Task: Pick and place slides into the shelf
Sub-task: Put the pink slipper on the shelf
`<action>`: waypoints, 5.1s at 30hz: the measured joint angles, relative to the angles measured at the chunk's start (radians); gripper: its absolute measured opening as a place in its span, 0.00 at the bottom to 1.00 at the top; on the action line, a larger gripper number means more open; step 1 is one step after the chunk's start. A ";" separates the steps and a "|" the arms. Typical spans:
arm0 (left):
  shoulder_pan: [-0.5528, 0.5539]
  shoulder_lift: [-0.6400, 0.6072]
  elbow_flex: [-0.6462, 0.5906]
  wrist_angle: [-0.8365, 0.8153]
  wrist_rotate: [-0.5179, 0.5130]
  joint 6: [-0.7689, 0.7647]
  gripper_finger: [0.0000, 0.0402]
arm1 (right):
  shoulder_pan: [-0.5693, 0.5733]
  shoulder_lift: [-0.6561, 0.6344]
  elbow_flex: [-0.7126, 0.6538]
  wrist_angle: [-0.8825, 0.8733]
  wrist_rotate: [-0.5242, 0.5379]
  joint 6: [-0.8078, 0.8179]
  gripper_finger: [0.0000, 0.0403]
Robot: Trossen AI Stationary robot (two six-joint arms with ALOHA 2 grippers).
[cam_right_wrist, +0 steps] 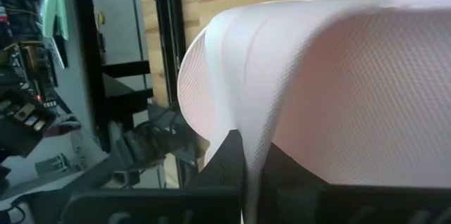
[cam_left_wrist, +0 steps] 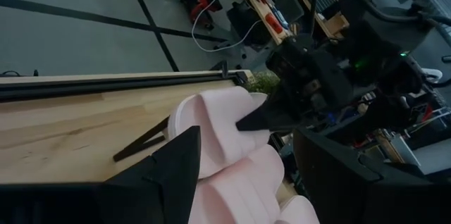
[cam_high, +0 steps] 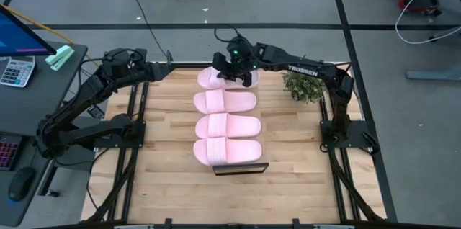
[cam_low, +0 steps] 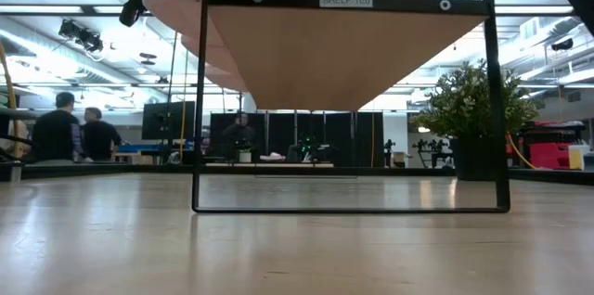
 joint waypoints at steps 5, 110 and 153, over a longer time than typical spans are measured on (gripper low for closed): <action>0.000 0.000 0.000 0.000 0.000 0.000 0.58 | -0.001 0.005 0.000 -0.002 0.015 -0.010 0.02; 0.000 0.001 0.000 -0.003 -0.011 0.011 0.58 | 0.015 0.040 -0.085 0.022 -0.193 -0.070 0.02; 0.000 0.027 0.000 -0.004 -0.010 0.006 0.58 | 0.029 -0.014 -0.090 -0.006 -0.155 -0.151 0.34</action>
